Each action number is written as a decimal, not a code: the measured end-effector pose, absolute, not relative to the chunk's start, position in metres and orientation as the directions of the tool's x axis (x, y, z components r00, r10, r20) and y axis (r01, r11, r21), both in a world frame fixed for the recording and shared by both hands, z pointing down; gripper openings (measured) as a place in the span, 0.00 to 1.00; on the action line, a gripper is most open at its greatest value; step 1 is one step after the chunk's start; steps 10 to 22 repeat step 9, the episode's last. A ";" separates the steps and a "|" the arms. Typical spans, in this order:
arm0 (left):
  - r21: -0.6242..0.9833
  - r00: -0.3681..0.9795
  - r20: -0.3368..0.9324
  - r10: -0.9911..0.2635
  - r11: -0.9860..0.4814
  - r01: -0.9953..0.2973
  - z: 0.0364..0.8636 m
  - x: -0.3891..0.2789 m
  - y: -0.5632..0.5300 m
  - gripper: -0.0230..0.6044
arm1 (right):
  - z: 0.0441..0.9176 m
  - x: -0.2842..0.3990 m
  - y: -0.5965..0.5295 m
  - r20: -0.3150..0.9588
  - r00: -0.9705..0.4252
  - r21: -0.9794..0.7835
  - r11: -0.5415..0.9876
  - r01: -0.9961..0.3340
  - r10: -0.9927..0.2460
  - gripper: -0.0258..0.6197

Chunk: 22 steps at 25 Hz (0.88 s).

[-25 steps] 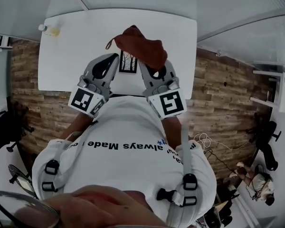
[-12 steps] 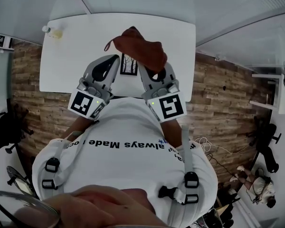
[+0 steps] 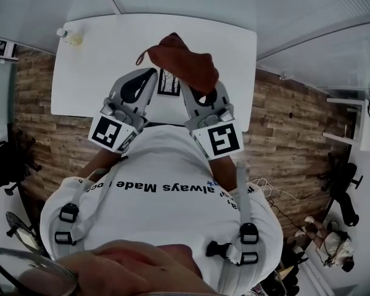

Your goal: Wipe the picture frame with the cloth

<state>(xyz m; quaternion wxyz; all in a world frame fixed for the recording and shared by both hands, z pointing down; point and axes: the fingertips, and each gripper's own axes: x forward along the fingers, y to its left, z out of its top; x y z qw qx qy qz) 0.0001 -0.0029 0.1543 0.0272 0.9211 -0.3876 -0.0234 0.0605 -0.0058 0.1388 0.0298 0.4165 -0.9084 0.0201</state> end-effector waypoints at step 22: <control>0.075 0.701 -0.021 -0.713 -0.700 -0.710 0.159 -0.002 -0.004 0.04 | 0.142 0.060 -0.007 0.075 -0.648 -0.007 0.649 -0.760 -0.758 0.07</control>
